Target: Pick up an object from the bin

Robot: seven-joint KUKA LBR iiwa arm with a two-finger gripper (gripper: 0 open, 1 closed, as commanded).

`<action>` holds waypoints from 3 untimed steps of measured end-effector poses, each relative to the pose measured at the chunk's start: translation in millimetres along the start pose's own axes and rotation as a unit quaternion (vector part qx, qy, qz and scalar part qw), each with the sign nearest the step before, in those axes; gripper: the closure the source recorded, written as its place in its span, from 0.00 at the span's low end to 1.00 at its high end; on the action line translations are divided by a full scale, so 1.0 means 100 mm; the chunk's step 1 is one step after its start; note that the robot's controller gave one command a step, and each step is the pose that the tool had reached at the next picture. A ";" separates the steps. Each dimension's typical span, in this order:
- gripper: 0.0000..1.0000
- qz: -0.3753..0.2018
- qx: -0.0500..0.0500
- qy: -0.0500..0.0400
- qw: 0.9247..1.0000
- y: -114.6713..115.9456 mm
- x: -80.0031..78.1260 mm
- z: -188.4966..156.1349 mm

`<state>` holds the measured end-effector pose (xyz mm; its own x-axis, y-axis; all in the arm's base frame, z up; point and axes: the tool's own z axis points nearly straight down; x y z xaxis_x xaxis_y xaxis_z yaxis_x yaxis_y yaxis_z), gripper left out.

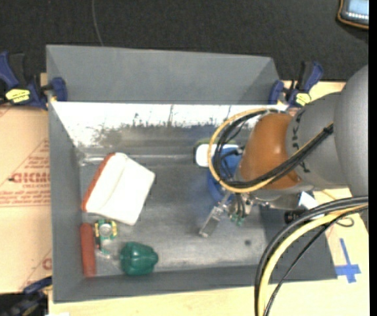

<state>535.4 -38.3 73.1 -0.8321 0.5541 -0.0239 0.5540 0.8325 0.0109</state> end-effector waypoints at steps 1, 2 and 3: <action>1.00 -0.003 0.001 -0.001 1.000 0.24 0.31 -0.04; 1.00 -0.003 0.001 -0.001 1.000 0.24 0.31 -0.04; 1.00 0.000 -0.002 -0.008 1.000 0.33 0.52 -0.08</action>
Offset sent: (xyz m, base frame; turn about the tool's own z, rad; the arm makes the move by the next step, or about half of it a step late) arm 0.0000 0.0000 0.0000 0.0000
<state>510.1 18.4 80.6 -0.8315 0.5541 -0.0402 0.5540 0.8324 0.0141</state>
